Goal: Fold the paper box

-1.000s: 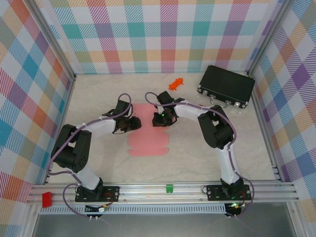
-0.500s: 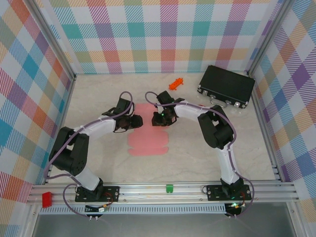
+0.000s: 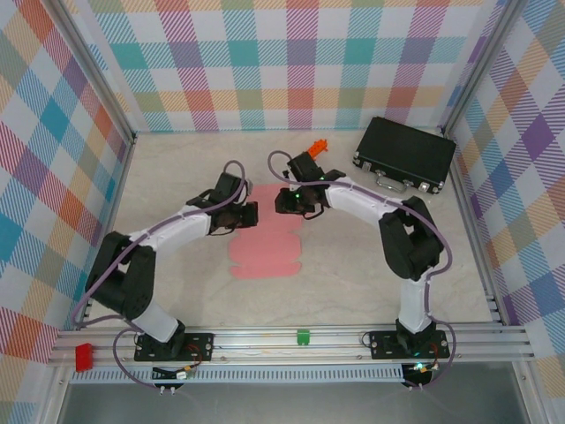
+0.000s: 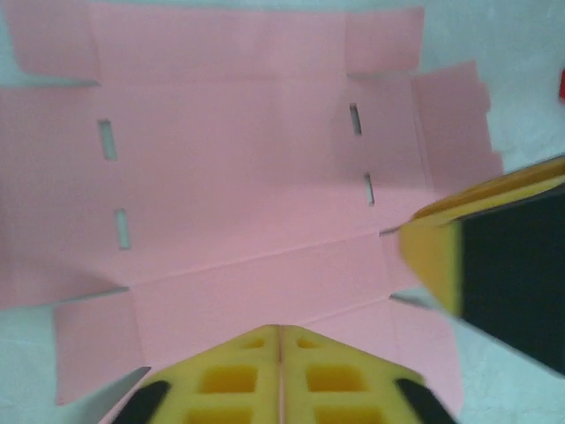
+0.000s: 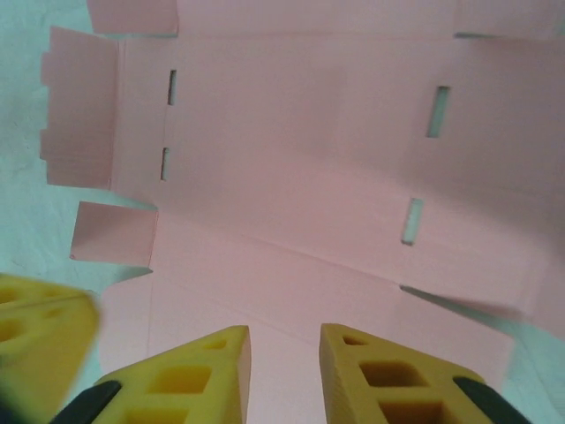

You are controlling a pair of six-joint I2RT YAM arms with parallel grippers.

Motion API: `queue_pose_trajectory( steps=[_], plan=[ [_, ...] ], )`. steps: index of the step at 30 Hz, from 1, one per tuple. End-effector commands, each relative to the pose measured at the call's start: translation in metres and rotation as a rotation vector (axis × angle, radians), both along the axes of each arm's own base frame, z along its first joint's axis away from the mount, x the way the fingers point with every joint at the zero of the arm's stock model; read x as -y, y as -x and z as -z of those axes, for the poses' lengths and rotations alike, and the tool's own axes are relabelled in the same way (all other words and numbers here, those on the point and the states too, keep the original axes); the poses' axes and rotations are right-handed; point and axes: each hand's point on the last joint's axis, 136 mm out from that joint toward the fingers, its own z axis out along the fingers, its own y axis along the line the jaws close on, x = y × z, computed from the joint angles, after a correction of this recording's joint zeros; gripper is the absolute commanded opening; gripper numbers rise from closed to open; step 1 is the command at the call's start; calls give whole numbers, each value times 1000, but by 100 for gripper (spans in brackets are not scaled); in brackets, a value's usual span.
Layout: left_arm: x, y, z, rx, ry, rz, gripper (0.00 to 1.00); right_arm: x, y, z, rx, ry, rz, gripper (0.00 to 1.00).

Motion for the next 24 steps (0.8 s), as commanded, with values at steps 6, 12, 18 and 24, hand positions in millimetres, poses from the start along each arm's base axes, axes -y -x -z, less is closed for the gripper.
queue_pose_trajectory(
  steps=[6, 12, 18, 24],
  plan=[
    [18, -7, 33, -80, 28, -26, 0, 46, 12, 24, -52, 81, 97, 36],
    [12, -1, 60, -147, -27, -47, 0, 64, 12, 44, -87, 160, 163, 42],
    [7, 7, 75, -181, -62, -49, 0, 50, 10, 51, -116, 103, 124, 43],
    [5, 12, 82, -197, -81, -50, 0, 46, 7, 58, -132, 94, 130, 45]
  ],
)
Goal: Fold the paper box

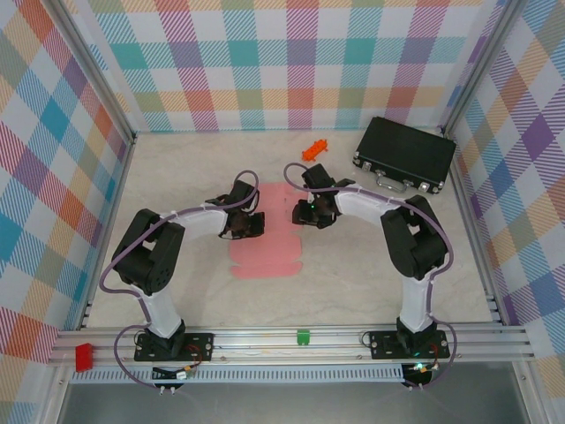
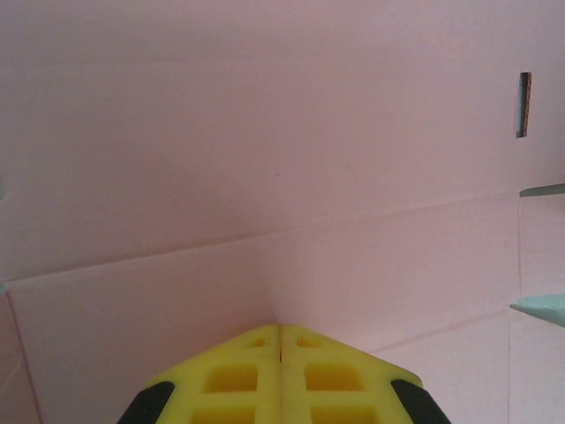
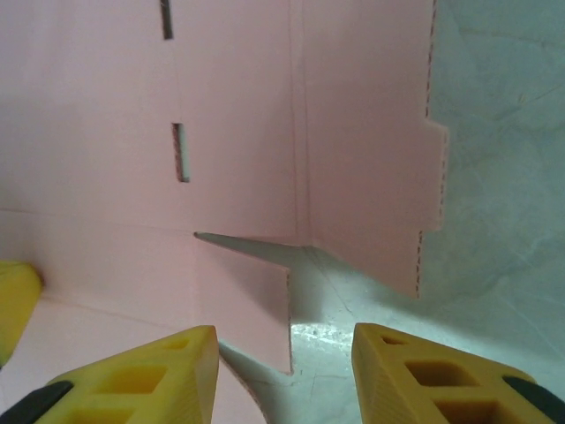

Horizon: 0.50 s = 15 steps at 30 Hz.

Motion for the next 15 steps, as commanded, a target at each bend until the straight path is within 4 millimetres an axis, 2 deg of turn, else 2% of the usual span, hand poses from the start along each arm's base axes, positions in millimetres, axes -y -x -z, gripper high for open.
queue_pose_trajectory(
  steps=[1, 9, 15],
  plan=[
    [-3, 10, 18, -47, -45, -4, 0, -8, -7, -3, -2, -35, 6, 45],
    [-3, 10, 21, -49, -51, -1, 0, -29, -5, -4, -30, -138, -46, 39],
    [-2, 9, 23, -52, -56, 0, 0, -33, -4, -11, -22, -166, -66, 35]
  ],
)
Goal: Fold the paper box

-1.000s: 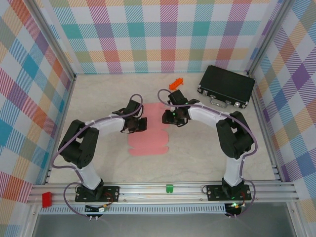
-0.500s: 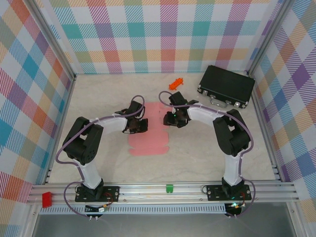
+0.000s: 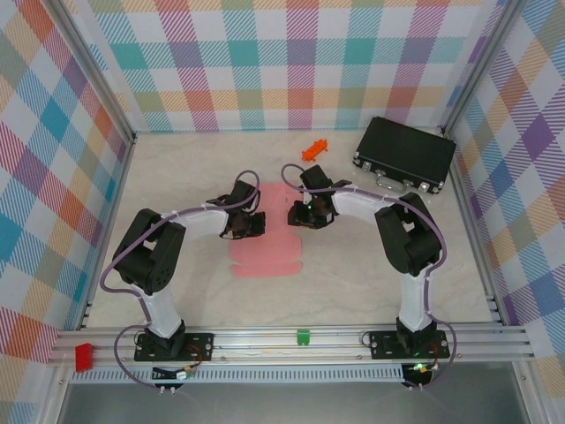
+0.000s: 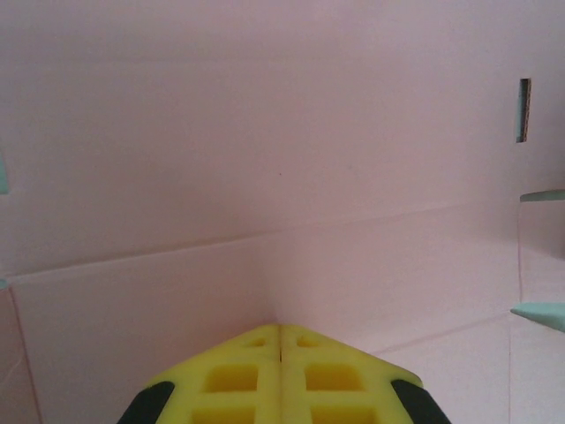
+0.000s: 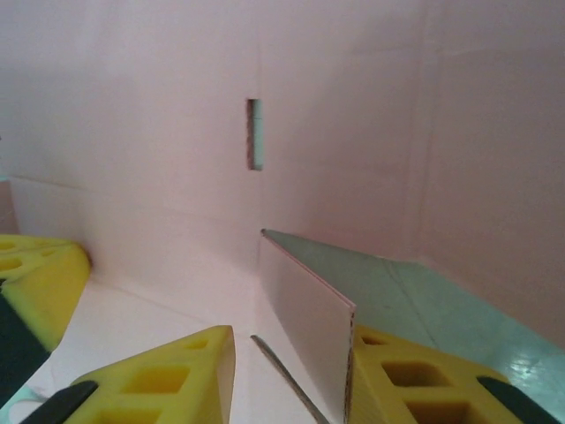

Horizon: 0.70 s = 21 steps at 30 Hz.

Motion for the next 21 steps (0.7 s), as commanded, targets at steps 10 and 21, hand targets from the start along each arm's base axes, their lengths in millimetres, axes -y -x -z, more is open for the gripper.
queue_pose_trajectory(
  steps=[10, 21],
  plan=[
    [-7, 20, 26, -101, -72, 3, 0, -31, -2, -26, 19, -170, -106, 35],
    [-7, 20, 26, -102, -76, 8, 0, -38, -4, -19, -11, -179, -114, 36]
  ],
)
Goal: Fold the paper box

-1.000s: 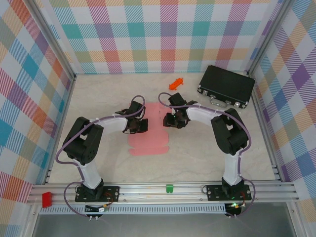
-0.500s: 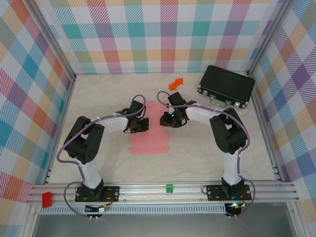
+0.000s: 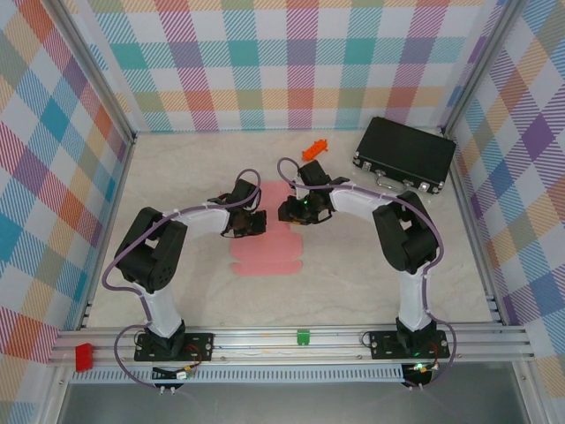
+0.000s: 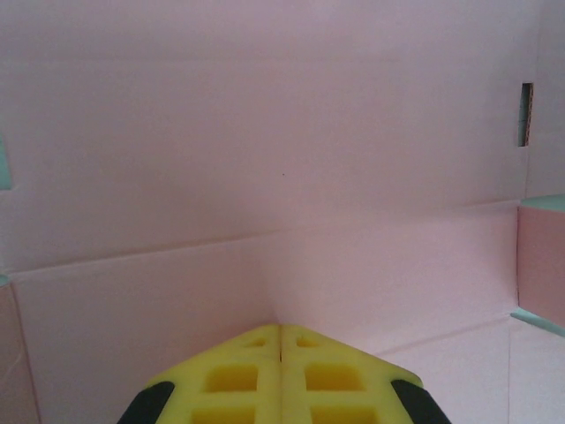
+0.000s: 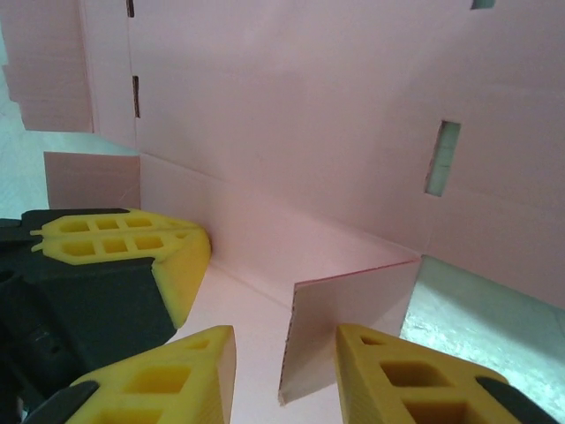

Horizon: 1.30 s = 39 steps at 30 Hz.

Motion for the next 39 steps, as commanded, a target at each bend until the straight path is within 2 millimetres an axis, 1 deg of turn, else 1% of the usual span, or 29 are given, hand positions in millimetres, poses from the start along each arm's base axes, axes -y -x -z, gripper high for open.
queue_pose_trajectory(
  steps=[1, 5, 8, 12, 15, 16, 17, 20, 21, 23, 25, 28, 30, 31, 33, 34, 36, 39],
  plan=[
    [-8, 22, 26, -101, -77, 9, 0, -5, -2, 0, -4, -15, -16, 36],
    [-9, 23, 27, -102, -86, 19, 0, -6, -4, -4, 6, -24, -17, 35],
    [-10, 21, 23, -98, -105, 37, 0, -2, -7, -14, 47, -10, -4, 35],
    [-5, 13, 4, -71, -99, 61, 0, 12, -13, -30, 116, 38, 26, 35],
    [5, 3, -18, -37, -58, 72, 0, 22, -20, -41, 152, 55, 45, 36],
    [8, 0, -27, -20, -42, 74, 3, 24, -23, -43, 155, 57, 47, 36],
    [10, -3, -34, -8, -32, 74, 7, 26, -26, -45, 157, 58, 46, 36],
    [13, -8, -56, 35, -8, 71, 24, 22, -32, -47, 155, 62, 3, 38],
    [12, -8, -60, 43, -7, 63, 28, 18, -36, -49, 156, 65, -13, 38],
    [8, -4, -66, 57, -2, 41, 31, 12, -44, -48, 152, 66, -38, 38],
    [2, 4, -67, 58, 7, 14, 30, 4, -51, -46, 139, 61, -55, 37],
    [-6, 21, -61, 38, 33, -28, 27, -6, -61, -39, 124, 50, -68, 34],
    [-10, 34, -53, 9, 51, -49, 22, -11, -66, -33, 111, 49, -77, 32],
    [-10, 42, -49, -8, 65, -52, 17, -14, -69, -30, 104, 46, -83, 30],
    [-10, 53, -42, -31, 88, -52, 12, -19, -72, -26, 91, 42, -96, 27],
    [-11, 59, -37, -44, 92, -54, 9, -20, -73, -20, 79, 45, -102, 26],
    [-13, 66, -31, -56, 95, -57, 4, -24, -74, -14, 62, 42, -113, 24],
    [-18, 72, -23, -73, 76, -65, 2, -25, -73, -2, 35, 59, -116, 23]
  ],
)
